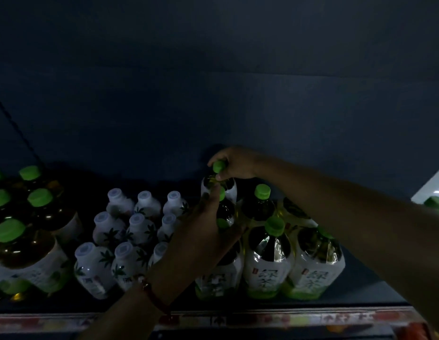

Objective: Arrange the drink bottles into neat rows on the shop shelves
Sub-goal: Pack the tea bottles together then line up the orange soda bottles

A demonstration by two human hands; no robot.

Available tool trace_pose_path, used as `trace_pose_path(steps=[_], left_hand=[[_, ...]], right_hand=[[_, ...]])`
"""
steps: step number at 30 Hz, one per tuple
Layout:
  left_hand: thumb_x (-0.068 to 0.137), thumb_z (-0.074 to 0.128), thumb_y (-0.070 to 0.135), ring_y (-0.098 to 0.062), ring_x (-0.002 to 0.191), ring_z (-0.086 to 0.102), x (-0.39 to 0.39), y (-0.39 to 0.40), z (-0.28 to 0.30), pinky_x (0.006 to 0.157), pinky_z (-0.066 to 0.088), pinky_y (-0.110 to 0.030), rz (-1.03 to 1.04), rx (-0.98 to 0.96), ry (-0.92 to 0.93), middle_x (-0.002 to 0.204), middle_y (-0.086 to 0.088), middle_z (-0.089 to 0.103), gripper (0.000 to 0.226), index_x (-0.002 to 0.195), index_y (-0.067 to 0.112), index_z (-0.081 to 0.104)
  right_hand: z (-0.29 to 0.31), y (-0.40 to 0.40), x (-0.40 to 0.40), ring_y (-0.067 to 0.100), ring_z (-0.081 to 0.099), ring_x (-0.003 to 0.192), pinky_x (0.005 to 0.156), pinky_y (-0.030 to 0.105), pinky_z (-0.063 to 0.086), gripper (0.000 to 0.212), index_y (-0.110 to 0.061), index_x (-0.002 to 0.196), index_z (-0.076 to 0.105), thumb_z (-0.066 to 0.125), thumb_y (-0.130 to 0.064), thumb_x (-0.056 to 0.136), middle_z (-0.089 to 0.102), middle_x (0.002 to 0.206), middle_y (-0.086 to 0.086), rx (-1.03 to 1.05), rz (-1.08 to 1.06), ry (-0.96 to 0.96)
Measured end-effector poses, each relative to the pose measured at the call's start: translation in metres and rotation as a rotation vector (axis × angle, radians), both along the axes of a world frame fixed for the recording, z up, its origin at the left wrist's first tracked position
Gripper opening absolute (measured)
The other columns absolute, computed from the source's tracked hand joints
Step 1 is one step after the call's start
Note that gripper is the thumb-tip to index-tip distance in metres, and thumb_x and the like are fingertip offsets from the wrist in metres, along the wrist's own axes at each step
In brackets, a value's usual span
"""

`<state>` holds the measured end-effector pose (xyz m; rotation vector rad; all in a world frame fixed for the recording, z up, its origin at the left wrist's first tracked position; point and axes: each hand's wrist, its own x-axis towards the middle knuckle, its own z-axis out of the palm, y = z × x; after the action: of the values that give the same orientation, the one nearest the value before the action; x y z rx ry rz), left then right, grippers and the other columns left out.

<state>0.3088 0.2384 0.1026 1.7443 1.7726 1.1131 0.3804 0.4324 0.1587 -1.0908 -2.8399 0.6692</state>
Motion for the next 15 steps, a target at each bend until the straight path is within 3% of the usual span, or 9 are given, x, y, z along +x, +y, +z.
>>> trace_pose_path(steps=[5, 9, 11, 13, 15], left_hand=[[0.086, 0.059, 0.054, 0.011, 0.117, 0.052, 0.004, -0.004, -0.003, 0.096, 0.049, -0.023, 0.020, 0.050, 0.009, 0.134, 0.026, 0.053, 0.075, 0.142, 0.063, 0.010], [0.085, 0.060, 0.055, 0.010, 0.113, 0.055, 0.005, -0.004, -0.001, 0.092, 0.050, -0.023, 0.055, 0.021, 0.000, 0.127, 0.029, 0.055, 0.070, 0.130, 0.074, 0.010], [0.086, 0.057, 0.060, -0.001, 0.129, 0.047, 0.006, -0.003, 0.000, 0.103, 0.045, -0.029, 0.063, -0.034, 0.053, 0.143, 0.021, 0.046, 0.071, 0.142, 0.064, 0.014], [0.088, 0.048, 0.066, -0.015, 0.146, 0.023, 0.008, -0.002, 0.008, 0.114, 0.028, -0.033, 0.156, -0.104, 0.237, 0.162, 0.007, 0.020, 0.075, 0.152, 0.047, 0.015], [0.092, 0.041, 0.067, -0.018, 0.148, 0.015, 0.018, 0.001, 0.021, 0.116, 0.022, -0.036, 0.175, -0.039, 0.382, 0.162, 0.004, 0.019, 0.072, 0.154, 0.036, 0.021]], right_hand=[[-0.005, -0.009, -0.008, 0.017, 0.053, 0.118, 0.090, 0.021, 0.040, 0.052, -0.022, 0.133, 0.057, 0.073, -0.019, 0.084, 0.057, 0.132, 0.001, -0.019, -0.019, 0.036], [-0.003, -0.018, -0.004, 0.018, 0.046, 0.129, 0.095, 0.018, 0.035, 0.058, -0.024, 0.143, 0.046, 0.066, -0.021, 0.090, 0.045, 0.147, 0.003, -0.042, -0.021, 0.047], [0.003, -0.023, 0.005, 0.018, 0.039, 0.136, 0.097, 0.016, 0.028, 0.059, -0.026, 0.149, 0.036, 0.059, -0.028, 0.095, 0.036, 0.154, 0.002, -0.069, -0.026, 0.016], [0.011, -0.027, 0.023, 0.016, 0.040, 0.136, 0.101, 0.017, 0.027, 0.057, -0.027, 0.150, 0.033, 0.054, -0.033, 0.097, 0.039, 0.153, 0.001, -0.097, -0.047, 0.020], [0.019, -0.033, 0.054, 0.016, 0.043, 0.134, 0.107, 0.022, 0.030, 0.053, -0.028, 0.148, 0.038, 0.053, -0.036, 0.097, 0.044, 0.149, 0.000, -0.057, -0.091, 0.053]])
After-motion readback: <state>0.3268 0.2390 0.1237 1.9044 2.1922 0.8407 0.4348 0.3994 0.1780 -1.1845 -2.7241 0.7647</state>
